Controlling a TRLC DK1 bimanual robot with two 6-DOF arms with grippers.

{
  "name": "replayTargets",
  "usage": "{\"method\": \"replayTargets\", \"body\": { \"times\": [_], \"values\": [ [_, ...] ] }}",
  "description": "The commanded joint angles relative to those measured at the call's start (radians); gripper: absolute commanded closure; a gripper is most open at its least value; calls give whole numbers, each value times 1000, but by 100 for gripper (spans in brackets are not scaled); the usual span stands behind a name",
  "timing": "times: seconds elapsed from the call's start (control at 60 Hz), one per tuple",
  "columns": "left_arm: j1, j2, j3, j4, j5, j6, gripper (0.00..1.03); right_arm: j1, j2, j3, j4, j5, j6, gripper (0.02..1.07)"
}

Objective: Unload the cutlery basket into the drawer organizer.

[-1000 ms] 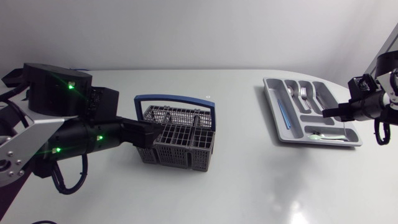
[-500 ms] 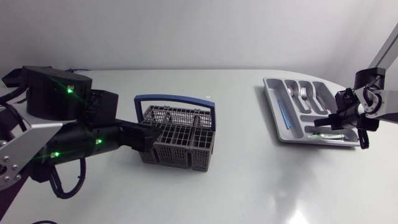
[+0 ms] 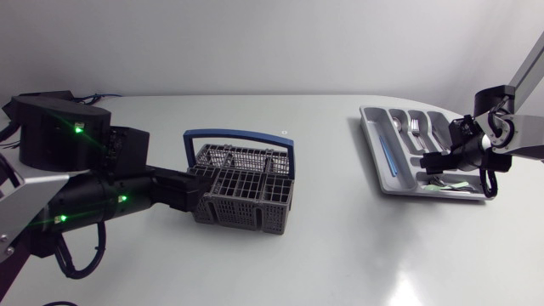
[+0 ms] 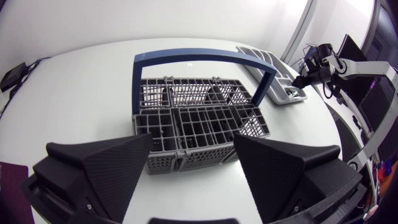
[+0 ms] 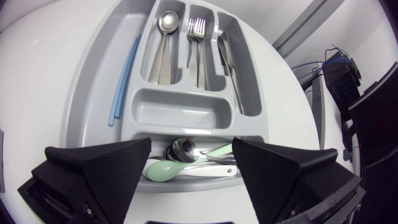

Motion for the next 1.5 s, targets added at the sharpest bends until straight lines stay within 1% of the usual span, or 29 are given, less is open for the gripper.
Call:
{"method": "replayTargets", "body": {
  "times": [0.0,0.117,0.217,0.3,0.383,0.467,0.517,0.633,0.767,0.85,1.0,1.167,1.317,1.4,1.483],
  "values": [
    [21,-22,-31,-7,-5,19,12,13,-82,22,-29,-34,55,7],
    [58,-29,-45,-9,-5,30,12,57,-203,7,-133,-122,123,7],
    [95,-29,-62,-3,-1,47,12,158,-313,-22,-236,-175,170,7],
    [129,-21,-88,31,0,68,12,264,-373,-39,-306,-191,216,7],
    [168,-9,-106,57,14,88,12,385,-422,-61,-349,-195,276,7],
    [204,-1,-115,77,28,101,12,503,-451,-77,-372,-194,339,7],
    [213,7,-121,91,28,105,12,577,-461,-84,-383,-194,382,7],
    [267,65,-148,169,29,134,12,709,-456,-90,-394,-195,456,7],
    [320,160,-157,235,29,154,12,809,-422,-102,-394,-205,495,7],
    [336,212,-160,269,28,165,12,856,-402,-113,-388,-217,502,7],
    [348,307,-161,356,28,174,12,898,-336,-113,-372,-249,509,7],
    [336,410,-140,419,23,173,12,933,-263,-102,-322,-257,531,7],
    [283,447,-125,427,15,165,12,942,-194,-84,-273,-246,549,7],
    [257,447,-121,427,3,159,12,925,-181,-76,-251,-211,549,7],
    [251,442,-125,427,0,153,12,890,-175,-73,-240,-203,548,7]
  ]
}}
